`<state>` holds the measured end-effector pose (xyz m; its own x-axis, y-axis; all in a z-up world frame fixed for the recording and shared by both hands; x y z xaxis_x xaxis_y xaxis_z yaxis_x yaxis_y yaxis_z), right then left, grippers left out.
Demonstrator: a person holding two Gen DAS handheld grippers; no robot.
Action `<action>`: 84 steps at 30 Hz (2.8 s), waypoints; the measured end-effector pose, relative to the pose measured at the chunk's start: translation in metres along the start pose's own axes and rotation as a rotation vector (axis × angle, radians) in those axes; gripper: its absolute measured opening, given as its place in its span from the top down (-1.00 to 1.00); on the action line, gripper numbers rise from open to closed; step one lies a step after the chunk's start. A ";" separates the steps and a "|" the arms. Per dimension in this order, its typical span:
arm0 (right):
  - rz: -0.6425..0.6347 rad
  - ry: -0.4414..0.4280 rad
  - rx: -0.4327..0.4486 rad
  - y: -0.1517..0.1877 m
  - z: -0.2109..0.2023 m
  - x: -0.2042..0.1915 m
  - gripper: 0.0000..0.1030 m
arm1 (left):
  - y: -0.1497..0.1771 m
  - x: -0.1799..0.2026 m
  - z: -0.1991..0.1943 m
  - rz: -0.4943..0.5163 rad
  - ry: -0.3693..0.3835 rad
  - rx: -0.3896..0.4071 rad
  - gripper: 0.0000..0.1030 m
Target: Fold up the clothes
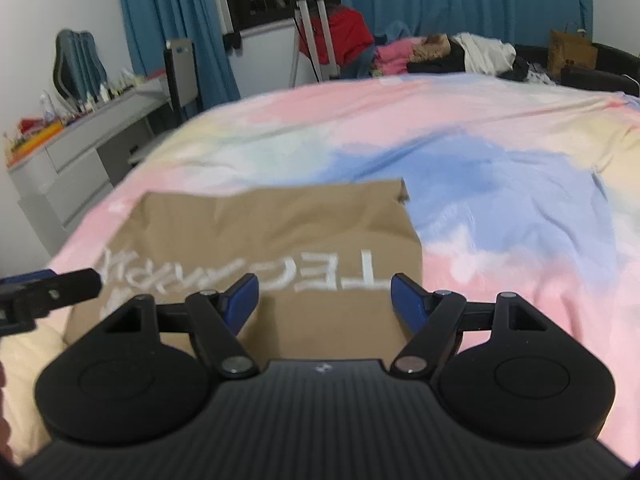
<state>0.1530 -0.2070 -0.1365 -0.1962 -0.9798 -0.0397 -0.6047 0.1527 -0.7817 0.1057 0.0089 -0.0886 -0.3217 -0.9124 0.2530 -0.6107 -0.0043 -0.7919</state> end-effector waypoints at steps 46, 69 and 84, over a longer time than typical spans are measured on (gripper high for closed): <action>0.790 -0.686 -0.565 0.057 0.016 -0.027 -0.50 | 0.023 -0.056 0.011 -0.864 0.333 0.185 0.51; 1.055 -0.353 -0.230 0.024 -0.013 0.064 0.66 | -0.020 -0.051 -0.007 -0.842 0.370 0.132 0.55; 1.089 -0.143 0.029 -0.147 0.022 0.255 0.66 | -0.182 0.134 0.201 -0.784 0.557 -0.076 0.56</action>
<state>0.2090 -0.4818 -0.0448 -0.5214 -0.3282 -0.7877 -0.1427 0.9436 -0.2986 0.3198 -0.1947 -0.0223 -0.0879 -0.3363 0.9376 -0.8368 -0.4857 -0.2527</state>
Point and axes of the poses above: each gripper's, at about its wrist camera, not at the fingertips, and z roughly the way its jaws point, x to its right, y to its underside, the point moved 5 cm from there along z, roughly the way its jaws point, and after that the axes turned 14 degrees about y, right-handed, at the moved point
